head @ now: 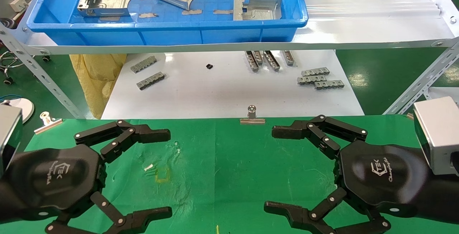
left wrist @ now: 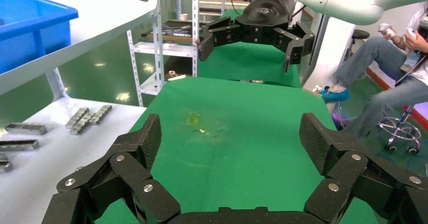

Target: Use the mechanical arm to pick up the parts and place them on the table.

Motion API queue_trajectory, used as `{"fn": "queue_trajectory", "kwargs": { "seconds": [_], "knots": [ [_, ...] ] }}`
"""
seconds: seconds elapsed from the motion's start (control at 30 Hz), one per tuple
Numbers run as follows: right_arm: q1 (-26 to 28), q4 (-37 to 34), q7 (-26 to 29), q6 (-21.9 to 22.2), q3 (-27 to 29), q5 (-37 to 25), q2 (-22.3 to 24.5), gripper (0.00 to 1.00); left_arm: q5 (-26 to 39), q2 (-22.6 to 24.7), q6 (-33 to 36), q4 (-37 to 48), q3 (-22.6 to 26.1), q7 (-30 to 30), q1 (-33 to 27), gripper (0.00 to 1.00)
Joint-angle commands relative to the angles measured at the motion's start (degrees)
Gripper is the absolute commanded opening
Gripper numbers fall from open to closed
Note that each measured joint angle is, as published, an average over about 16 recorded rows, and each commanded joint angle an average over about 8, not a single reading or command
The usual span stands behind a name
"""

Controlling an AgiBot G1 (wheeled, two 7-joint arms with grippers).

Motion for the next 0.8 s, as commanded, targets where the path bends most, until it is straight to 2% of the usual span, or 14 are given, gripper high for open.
{"fn": "queue_trajectory", "kwargs": {
  "seconds": [0.03, 0.8],
  "knots": [
    [0.00, 0.00, 0.00, 0.00, 0.00, 0.00, 0.00, 1.00, 0.00, 0.00, 0.00, 0.00, 0.00, 0.00, 0.00, 1.00],
    [0.00, 0.00, 0.00, 0.00, 0.00, 0.00, 0.00, 1.00, 0.00, 0.00, 0.00, 0.00, 0.00, 0.00, 0.00, 1.00]
  ]
}}
